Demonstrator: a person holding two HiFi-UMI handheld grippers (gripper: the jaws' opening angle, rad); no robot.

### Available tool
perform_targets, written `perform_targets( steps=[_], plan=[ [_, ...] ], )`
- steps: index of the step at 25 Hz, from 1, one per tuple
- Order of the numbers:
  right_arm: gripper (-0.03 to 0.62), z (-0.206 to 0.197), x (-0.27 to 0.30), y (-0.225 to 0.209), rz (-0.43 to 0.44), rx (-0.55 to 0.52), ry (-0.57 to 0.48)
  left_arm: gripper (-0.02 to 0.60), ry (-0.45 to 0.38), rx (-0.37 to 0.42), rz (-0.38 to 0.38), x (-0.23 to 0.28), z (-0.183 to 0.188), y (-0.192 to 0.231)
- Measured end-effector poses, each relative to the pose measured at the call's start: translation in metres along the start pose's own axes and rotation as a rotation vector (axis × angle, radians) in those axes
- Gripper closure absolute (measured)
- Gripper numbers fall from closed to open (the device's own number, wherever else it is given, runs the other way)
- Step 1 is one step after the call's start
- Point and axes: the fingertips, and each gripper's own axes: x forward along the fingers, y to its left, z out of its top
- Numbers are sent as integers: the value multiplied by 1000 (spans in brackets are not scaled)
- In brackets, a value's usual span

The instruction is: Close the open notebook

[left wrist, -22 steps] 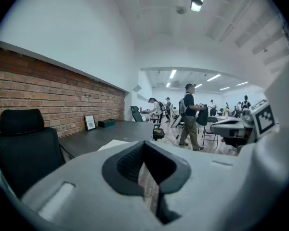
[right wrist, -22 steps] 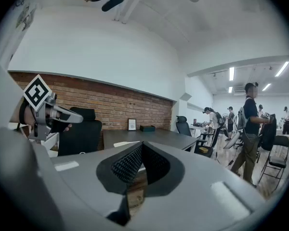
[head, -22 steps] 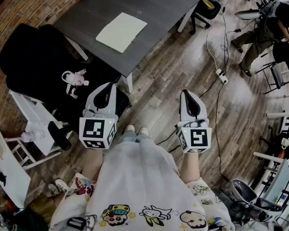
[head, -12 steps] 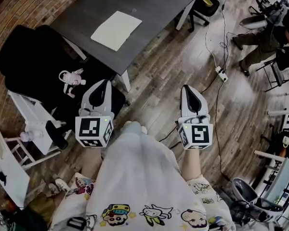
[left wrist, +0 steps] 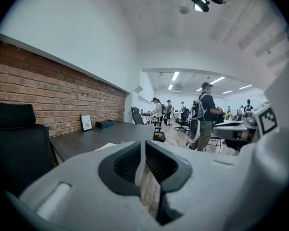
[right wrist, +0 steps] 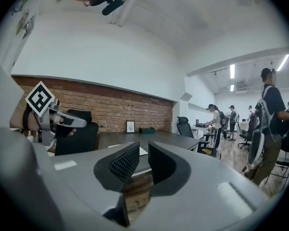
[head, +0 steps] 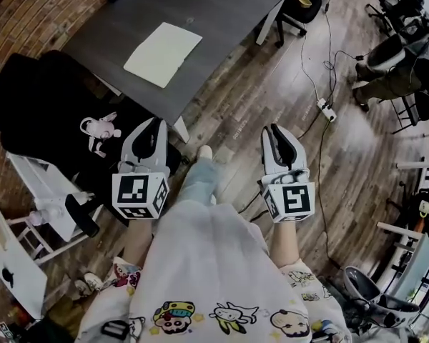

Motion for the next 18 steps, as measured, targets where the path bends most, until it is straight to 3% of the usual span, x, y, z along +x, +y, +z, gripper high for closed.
perform_targets(
  steps=[11, 18],
  plan=[
    [499, 27, 142, -45, 34, 29, -11, 509, 9, -20, -2, 128, 39, 64],
    [480, 24, 211, -56, 67, 38, 16, 508, 5, -40, 29, 176, 45, 106]
  ],
)
